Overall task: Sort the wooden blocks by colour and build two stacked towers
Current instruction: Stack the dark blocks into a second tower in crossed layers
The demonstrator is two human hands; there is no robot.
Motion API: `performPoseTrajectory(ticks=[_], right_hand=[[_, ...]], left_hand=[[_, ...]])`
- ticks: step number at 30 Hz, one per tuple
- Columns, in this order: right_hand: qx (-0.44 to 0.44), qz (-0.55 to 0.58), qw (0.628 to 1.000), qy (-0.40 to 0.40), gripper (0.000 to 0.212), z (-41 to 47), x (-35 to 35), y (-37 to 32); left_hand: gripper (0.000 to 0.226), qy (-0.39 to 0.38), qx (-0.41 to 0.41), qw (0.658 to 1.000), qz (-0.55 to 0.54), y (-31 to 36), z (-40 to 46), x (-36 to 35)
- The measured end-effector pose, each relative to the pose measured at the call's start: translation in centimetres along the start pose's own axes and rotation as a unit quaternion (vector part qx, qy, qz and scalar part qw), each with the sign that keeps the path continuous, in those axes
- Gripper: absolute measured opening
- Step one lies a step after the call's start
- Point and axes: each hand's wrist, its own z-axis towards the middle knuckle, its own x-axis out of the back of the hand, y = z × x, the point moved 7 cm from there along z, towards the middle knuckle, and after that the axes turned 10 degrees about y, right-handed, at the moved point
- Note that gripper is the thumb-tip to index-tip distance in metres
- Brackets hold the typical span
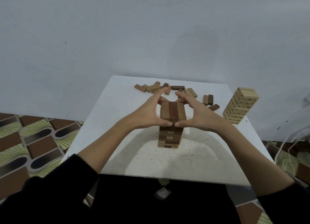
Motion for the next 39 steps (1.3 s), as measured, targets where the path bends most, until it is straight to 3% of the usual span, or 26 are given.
performPoseTrajectory(ticks=[12,20,24,27,32,36,39], right_hand=[[-0.047,0.09,0.995,-0.004,0.086,-0.2,-0.7,0.4],[-0.065,0.162,0.985,-0.006,0.117,-0.5,-0.6,1.0],[-0.114,0.256,0.958,0.066,0.086,-1.1,-1.0,1.2],[-0.19,0.37,0.901,0.122,0.096,-1.8,-2.6,1.6],[-0.206,0.35,0.905,0.129,0.1,-2.0,-4.3,1.7],[-0.187,0.378,0.895,0.145,0.069,-2.2,-3.9,0.6],[-0.191,0.392,0.889,0.137,0.063,-2.3,-3.9,0.3]], left_hand=[[0.114,0.0,0.047,0.997,-0.055,-1.0,0.0,-0.6],[0.127,-0.012,0.06,0.989,-0.136,-0.4,-0.9,-0.5],[0.116,0.041,0.155,0.952,-0.262,-1.4,-1.1,-0.3],[0.089,0.058,0.218,0.901,-0.37,-2.5,-1.3,-1.8],[0.116,0.048,0.238,0.908,-0.341,-2.7,-2.0,-3.2],[0.074,0.036,0.195,0.917,-0.346,-1.1,-2.0,-3.6],[0.072,0.03,0.184,0.919,-0.347,-0.9,-1.8,-3.7]])
